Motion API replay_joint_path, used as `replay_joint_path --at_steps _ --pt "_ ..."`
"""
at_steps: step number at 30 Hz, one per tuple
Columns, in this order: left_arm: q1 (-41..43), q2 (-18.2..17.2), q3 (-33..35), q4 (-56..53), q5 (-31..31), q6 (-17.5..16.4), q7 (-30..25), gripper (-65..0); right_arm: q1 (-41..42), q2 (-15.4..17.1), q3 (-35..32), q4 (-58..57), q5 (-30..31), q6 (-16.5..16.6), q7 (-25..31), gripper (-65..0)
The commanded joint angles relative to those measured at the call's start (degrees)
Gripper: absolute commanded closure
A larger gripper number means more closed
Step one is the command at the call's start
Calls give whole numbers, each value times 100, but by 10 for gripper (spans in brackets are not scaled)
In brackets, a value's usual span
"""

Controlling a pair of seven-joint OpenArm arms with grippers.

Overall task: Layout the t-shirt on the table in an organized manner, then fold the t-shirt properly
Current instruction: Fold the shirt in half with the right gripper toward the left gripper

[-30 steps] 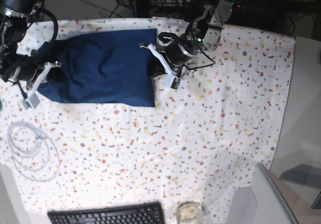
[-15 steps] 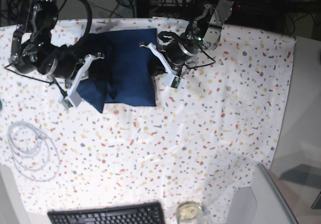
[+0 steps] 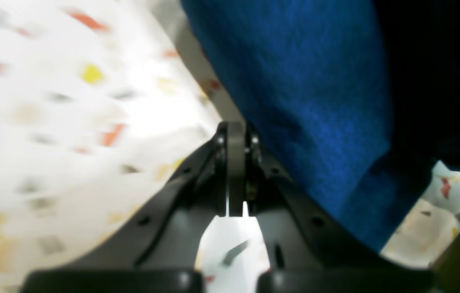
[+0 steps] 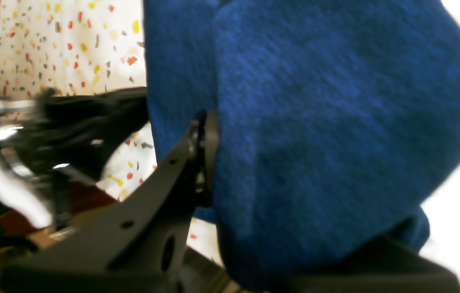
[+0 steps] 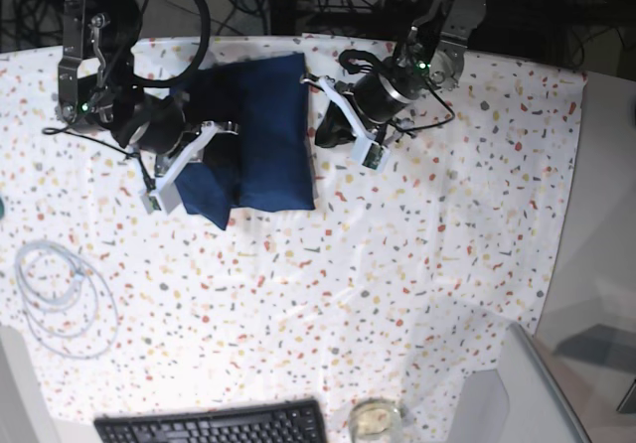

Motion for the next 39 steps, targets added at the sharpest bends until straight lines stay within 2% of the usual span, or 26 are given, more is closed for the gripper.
replay_joint_path --at_steps 1,3,6,8,12,14,16,18,20,24,27,30,34,39 --pt "61 -122 -5 214 -56 -39 -116 0 72 36 -56 81 116 20 124 -8" --pt "255 -289 -172 399 -56 -39 -116 0 72 36 -83 81 116 12 124 -8" --pt "589 -351 -717 636 -56 -56 -116 0 72 36 -91 81 107 12 124 -9" --pt "861 -351 -1148 829 -56 -74 -116 0 89 27 -91 72 89 -32 124 -39" --pt "1424 -351 -2080 1269 -56 -83 -116 0 89 62 -452 160 -280 -551 168 -252" --pt "1670 -359 -2502 1436 -56 -83 -116 0 54 62 -628 336 -429 -569 168 -339" --pt "1846 -359 -2845 1559 -56 -83 -108 0 -34 62 -795 564 -526 -577 168 -378" --pt "1969 -359 -3144 1629 -56 -83 121 0 -69 62 -1032 793 -755 -595 177 -387" --pt "1969 -359 -3469 1700 -56 -171 631 0 -78 45 -1269 951 -1045 -595 177 -387" --pt "1881 -271 -4111 1788 -56 -997 1141 0 -86 36 -1735 1048 -1308 -604 124 -384" --pt "1758 -157 -4594 1752 -56 -1331 1334 0 -86 36 -2069 1022 -1308 -788 115 -384" --pt "1688 -157 -4875 1744 -56 -1428 1545 0 -51 36 -2421 1004 -1308 -1052 141 -384" --pt "1652 -166 -4963 1735 -47 -1489 1554 0 -7 53 -2878 1057 -1308 -1105 80 -384" --pt "1644 -166 -4946 1726 -47 -1489 1554 0 54 62 -3309 1382 -1308 -1114 -263 -384"
